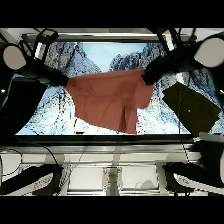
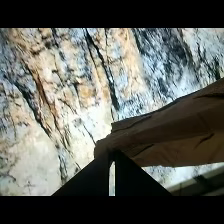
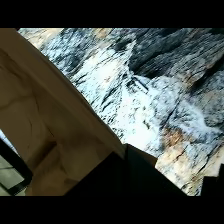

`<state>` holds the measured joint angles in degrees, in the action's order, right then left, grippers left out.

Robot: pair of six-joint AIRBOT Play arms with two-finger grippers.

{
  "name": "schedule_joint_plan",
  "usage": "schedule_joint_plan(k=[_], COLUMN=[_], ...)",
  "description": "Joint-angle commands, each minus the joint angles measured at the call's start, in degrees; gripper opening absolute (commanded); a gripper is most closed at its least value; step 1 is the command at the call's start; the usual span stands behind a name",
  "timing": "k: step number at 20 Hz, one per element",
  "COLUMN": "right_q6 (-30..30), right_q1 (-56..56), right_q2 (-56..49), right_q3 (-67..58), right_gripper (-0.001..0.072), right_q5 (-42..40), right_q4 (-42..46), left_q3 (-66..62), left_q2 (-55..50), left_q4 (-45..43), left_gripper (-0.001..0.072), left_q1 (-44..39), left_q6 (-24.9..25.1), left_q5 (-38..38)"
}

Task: Fold the clothes and pants, and hang the long-sleeved shirts on hangers.

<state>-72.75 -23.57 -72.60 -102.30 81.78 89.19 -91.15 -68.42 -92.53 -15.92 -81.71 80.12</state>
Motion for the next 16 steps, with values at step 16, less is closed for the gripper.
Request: schedule_joint_plan(k=[16], right_q6=[16.9], right_q1=[5.3], right_q2=[-17.0], right_q3=[25.6], right_gripper=[0.0001], right_q5=[-11.3], right_q4=[-11.1], left_q3=[33.2], left_q2=[-5.6], left_q4=[-13.0], left_gripper=[0.0016], left_q1=[-0.7], left_q6=[16.8], left_q5=[-27.3])
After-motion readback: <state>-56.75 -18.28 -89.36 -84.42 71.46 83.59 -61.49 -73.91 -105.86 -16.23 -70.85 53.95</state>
